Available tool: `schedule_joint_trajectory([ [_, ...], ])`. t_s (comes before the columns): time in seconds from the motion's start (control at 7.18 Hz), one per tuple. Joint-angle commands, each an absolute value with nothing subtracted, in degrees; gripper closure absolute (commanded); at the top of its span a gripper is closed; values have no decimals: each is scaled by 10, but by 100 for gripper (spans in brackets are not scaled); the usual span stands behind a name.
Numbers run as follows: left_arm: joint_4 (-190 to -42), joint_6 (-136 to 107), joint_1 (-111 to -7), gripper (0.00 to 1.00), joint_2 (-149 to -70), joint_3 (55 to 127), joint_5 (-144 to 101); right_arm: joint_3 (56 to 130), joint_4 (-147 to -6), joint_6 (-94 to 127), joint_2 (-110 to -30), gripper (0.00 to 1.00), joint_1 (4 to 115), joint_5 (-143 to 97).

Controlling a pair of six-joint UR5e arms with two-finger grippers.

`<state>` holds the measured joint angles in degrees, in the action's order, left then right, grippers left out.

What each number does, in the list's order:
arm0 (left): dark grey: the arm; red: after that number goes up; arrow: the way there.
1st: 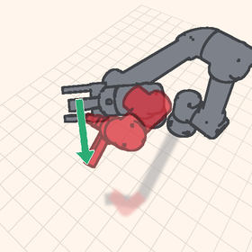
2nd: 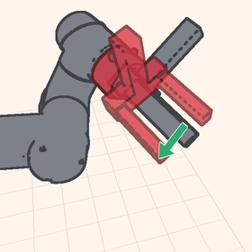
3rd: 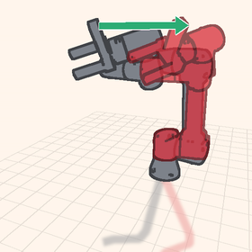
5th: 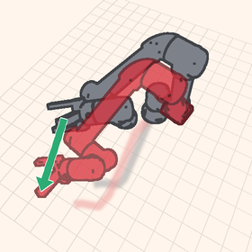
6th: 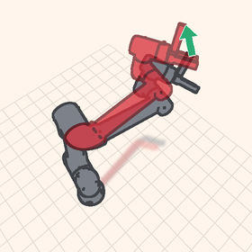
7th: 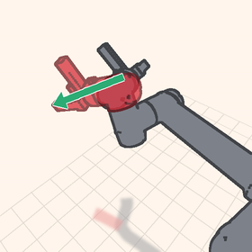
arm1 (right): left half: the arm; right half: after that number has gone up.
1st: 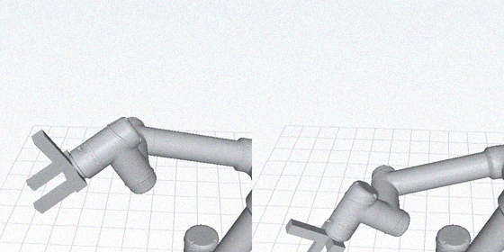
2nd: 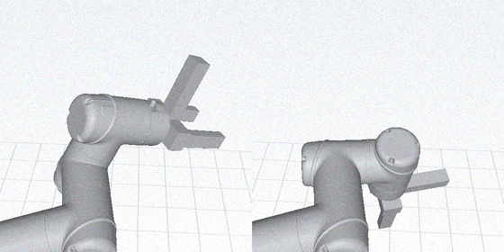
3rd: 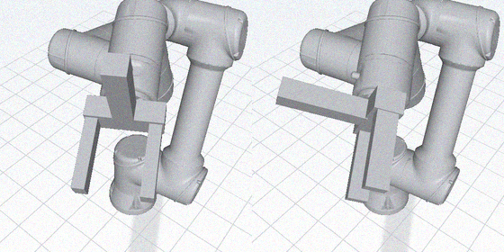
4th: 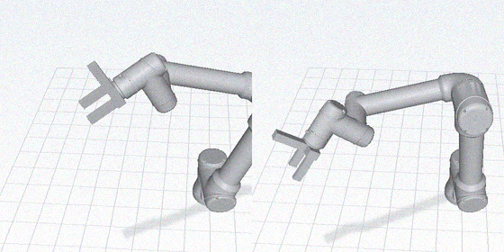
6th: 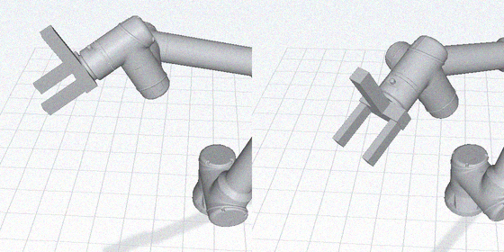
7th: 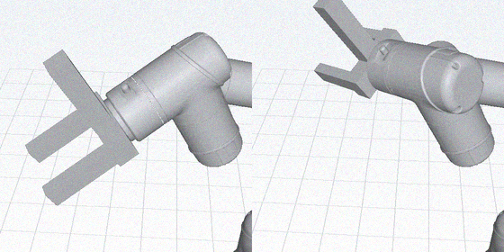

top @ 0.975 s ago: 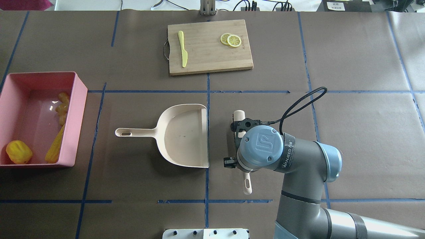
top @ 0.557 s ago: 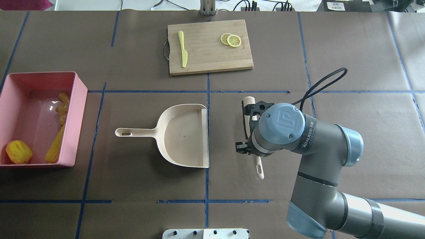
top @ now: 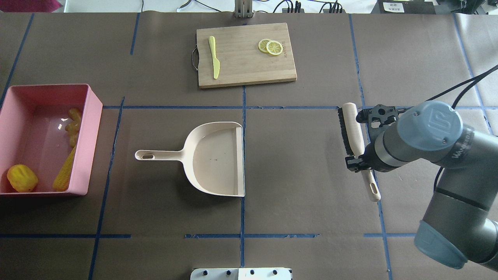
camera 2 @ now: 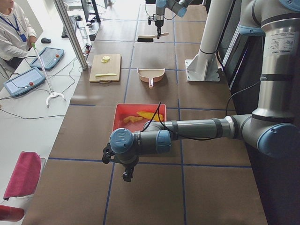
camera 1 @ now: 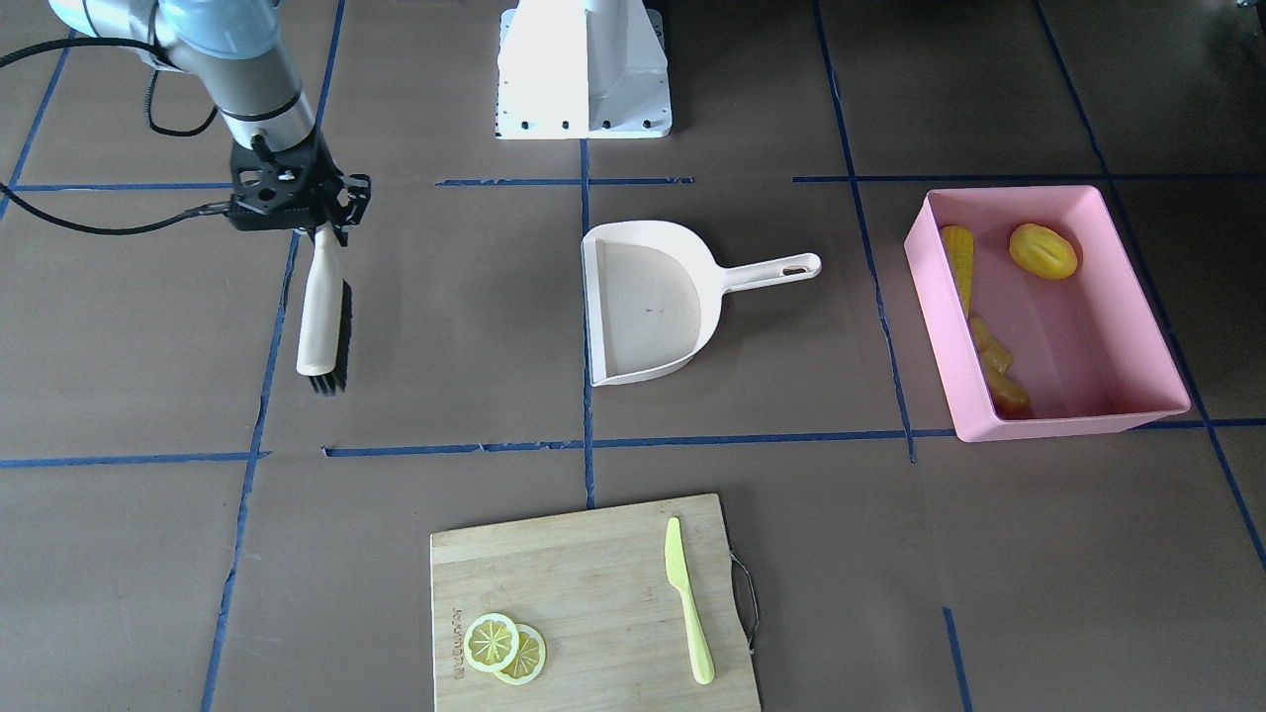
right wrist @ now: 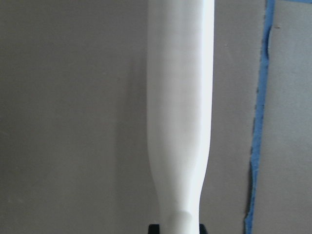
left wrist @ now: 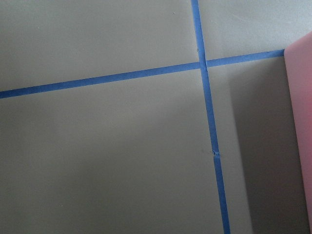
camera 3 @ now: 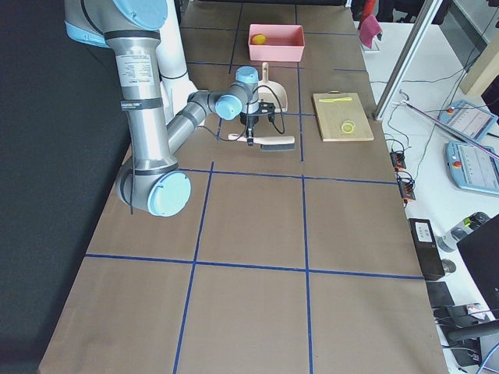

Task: Sweep and dump trash into bin
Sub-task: 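Carry the white brush away from the dustpan with the right gripper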

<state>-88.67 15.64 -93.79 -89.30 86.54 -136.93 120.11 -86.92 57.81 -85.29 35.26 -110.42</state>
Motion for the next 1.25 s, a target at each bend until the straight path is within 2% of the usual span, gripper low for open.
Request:
schedule_joint_trajectory([
  [0.0, -888, 156, -938, 0, -893, 866, -1369, 1178, -695, 541, -1006, 100, 428, -1189],
  [0.28, -890, 156, -938, 0, -893, 867, -1370, 1176, -687, 510, -1077, 100, 445, -1180],
  [0.42, -898, 156, -938, 0, -893, 867, -1371, 1167, -645, 442, -1134, 100, 487, -1186],
  [0.56, -899, 156, -939, 0, -893, 867, -1371, 1133, -594, 430, -1156, 100, 510, -1196],
  [0.7, -899, 156, -938, 0, -893, 867, -1371, 1074, -529, 429, -1157, 100, 523, -1203],
  [0.84, -899, 156, -939, 0, -893, 867, -1371, 1046, -502, 432, -1147, 100, 526, -1208],
  [1.11, -900, 156, -939, 0, -893, 867, -1371, 1052, -515, 433, -1146, 100, 527, -1225],
])
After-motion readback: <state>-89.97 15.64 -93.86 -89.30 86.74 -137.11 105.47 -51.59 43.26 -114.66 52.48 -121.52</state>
